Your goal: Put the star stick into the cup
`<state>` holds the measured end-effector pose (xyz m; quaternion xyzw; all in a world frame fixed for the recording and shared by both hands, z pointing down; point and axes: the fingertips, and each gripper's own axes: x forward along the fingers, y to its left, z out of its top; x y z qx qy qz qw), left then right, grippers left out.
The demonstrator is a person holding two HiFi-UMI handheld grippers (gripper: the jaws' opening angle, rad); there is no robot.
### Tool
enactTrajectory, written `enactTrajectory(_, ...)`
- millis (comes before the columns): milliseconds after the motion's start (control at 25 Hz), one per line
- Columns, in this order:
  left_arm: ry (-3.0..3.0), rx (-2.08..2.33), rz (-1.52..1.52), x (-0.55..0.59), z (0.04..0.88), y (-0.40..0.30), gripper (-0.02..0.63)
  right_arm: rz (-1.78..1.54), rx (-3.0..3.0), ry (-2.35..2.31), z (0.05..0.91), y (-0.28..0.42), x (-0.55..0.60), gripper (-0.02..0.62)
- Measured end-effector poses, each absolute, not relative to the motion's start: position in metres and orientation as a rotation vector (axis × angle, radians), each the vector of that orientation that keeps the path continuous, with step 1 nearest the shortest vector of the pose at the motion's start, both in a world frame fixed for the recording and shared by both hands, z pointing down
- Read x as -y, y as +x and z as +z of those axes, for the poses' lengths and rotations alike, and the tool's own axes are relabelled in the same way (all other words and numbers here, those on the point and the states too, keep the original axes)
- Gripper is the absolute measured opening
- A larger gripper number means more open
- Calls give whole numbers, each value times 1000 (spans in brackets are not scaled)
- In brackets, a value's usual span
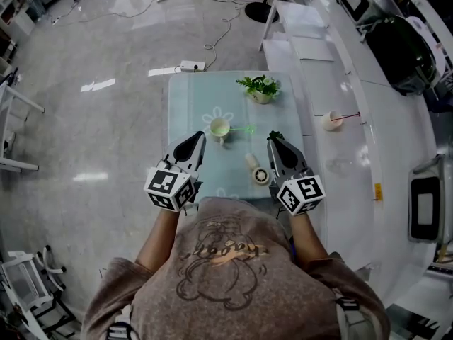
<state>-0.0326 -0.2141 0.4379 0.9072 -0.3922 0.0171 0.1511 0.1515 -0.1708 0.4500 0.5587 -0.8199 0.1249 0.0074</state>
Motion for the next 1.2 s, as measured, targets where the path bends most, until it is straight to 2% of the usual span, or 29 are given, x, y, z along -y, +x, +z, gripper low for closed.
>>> enactTrajectory(1200,2588,1114,68,218,441,-37,21,441,2549,1740,459,148,184,2)
